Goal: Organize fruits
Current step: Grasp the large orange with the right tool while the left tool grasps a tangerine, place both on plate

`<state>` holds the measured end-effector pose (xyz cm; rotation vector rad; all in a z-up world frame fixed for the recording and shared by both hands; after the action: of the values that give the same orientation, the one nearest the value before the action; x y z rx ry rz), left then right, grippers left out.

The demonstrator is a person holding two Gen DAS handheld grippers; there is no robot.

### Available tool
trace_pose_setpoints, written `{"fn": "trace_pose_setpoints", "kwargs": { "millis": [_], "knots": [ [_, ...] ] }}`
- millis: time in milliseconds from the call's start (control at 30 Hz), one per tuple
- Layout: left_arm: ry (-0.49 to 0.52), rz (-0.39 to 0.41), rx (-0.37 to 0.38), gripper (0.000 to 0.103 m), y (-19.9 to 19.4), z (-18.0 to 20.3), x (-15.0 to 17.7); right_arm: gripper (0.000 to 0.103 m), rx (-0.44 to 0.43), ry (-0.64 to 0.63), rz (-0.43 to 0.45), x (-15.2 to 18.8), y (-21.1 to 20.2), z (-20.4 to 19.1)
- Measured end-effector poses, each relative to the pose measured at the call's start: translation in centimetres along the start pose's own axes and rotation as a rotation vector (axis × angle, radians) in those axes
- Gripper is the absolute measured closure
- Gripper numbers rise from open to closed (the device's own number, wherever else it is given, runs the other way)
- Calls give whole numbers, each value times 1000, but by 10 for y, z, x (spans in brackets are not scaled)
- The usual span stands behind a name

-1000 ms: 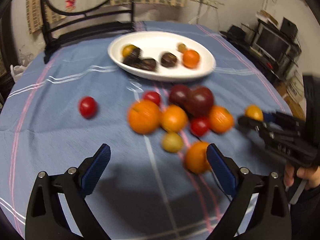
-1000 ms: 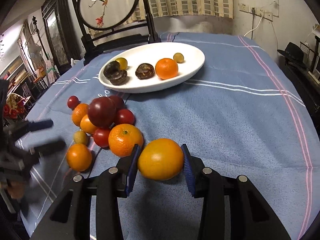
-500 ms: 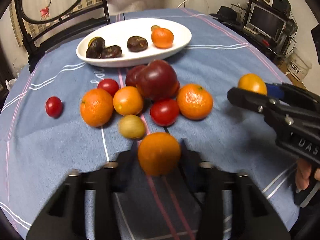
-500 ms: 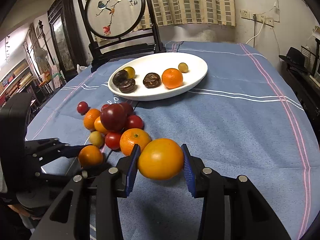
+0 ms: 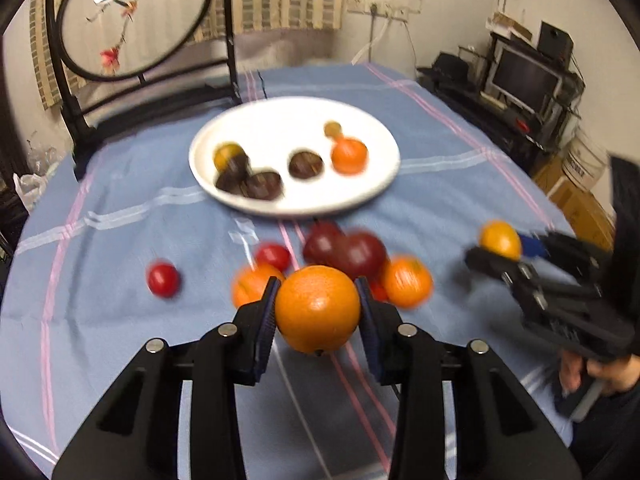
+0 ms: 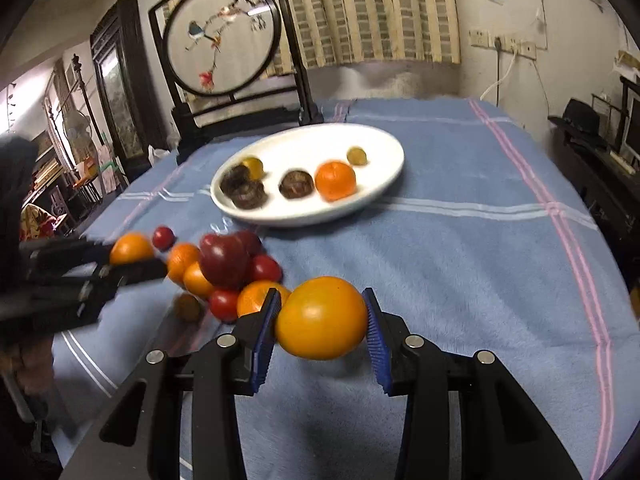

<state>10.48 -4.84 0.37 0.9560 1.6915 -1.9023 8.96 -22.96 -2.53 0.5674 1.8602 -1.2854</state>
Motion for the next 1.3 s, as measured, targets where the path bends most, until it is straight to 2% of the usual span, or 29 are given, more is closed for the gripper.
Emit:
{"fn": "trace_pose_setpoints", "kwargs": {
  "millis": [167, 300, 400, 500, 633, 667, 700, 733, 833, 967, 1033, 1100, 1300],
  "knots": [
    [7, 30, -20, 66, 23, -8, -45, 61, -33, -115, 24, -36, 4, -28],
    [-48, 30, -56, 66, 60, -25, -72, 61, -28, -183, 7, -69, 41, -41],
    [-85, 6, -75, 66, 90, -36, -84, 61, -38, -182, -35, -78, 74, -41],
    [-92, -15, -80, 66, 116, -42, -91, 61, -10, -156, -105, -80, 113, -33],
    [-67, -3, -86, 65, 132, -41, -96, 60, -7, -104, -137, -76, 133, -21],
    [-69, -5, -68, 61, 135, -40, -97, 55, -10, -95, -141, -74, 135, -20],
    [-73, -1, -50, 46, 135, -39, -98, 46, -14, -89, -139, -73, 136, -20],
    [-77, 11, -45, 34, 133, -39, -99, 44, -21, -80, -132, -72, 134, -19],
    [-66, 54, -80, 32, 119, -36, -98, 44, -32, -81, -127, -70, 125, -18],
    [-71, 50, -76, 29, 99, -40, -87, 44, -34, -106, -104, -69, 103, -18],
    [-81, 51, -94, 20, 84, -45, -77, 43, -43, -93, -96, -68, 91, -15],
    [-101, 57, -103, 18, 72, -50, -66, 39, -42, -83, -95, -62, 80, -12],
    [-117, 35, -152, 18, 46, -60, -26, 39, -50, -98, -110, -32, 49, -17]
  ]
}}
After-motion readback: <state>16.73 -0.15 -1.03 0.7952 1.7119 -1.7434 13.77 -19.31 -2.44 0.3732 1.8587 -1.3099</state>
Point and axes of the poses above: each gripper's, at about its wrist camera, not at the fingertips, and y roughly the way its jaws point, z to its right, x to its underside, the point moved 2 cm from there along y, roughly the way its jaws point, and after that the axes turned 6 degrees about z, right-handed, at the moved point
